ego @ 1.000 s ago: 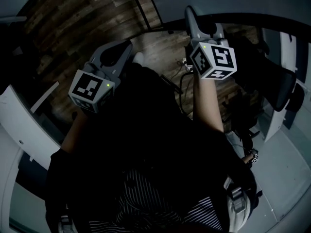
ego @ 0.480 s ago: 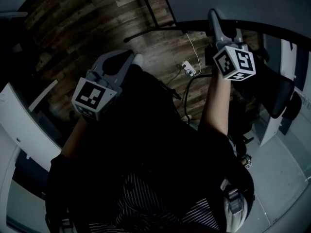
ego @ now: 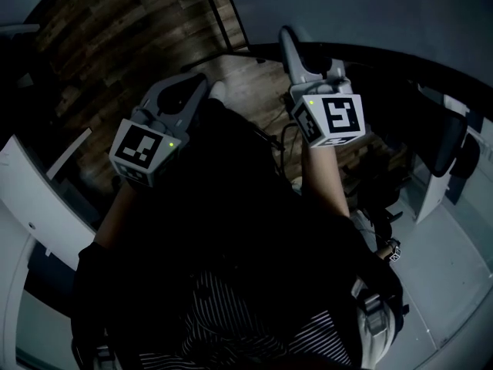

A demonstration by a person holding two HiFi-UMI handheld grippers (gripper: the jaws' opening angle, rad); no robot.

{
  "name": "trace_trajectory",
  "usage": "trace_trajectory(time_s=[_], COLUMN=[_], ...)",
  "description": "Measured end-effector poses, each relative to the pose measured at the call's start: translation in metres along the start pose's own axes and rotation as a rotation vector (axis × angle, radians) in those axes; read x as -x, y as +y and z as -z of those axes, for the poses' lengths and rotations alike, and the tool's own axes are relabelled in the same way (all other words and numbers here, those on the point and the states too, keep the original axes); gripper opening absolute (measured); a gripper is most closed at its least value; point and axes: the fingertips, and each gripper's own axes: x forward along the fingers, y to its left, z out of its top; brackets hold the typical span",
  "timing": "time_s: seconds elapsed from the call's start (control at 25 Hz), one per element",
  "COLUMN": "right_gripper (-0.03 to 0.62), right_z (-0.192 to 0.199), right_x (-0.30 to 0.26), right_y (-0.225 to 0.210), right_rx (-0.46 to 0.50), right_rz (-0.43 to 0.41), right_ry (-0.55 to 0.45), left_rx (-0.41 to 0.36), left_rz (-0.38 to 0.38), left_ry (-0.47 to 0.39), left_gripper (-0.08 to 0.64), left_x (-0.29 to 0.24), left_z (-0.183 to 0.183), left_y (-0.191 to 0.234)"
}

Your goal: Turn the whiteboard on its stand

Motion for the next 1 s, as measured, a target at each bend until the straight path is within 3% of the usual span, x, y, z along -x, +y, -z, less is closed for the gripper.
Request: trace_trajectory(time_s=[0.4, 0.56, 1.0], right_gripper=[0.089, 0.086, 0.084], right_z=[0.008, 0.015, 0.016], right_x=[-0.003, -0.005, -0.001], right_y=[0.026, 0.032, 0.02], right_rx=[-0.009, -0.015, -0.016], right_rz=[0.049, -0.011, 0.026], right_ry=[0.059, 0.118, 0.093], left_rx=[-0.012, -0.019, -0.046], left_rz=[0.03, 0.044, 0.068], left_ry=[-0.024, -0.025, -0.059], left_gripper=[-0.003, -0.003, -0.003], left_x=[0.007, 0.007, 0.006], left_z=[0.005, 0.005, -0.01], left_y=[-0.004, -0.007, -0.024])
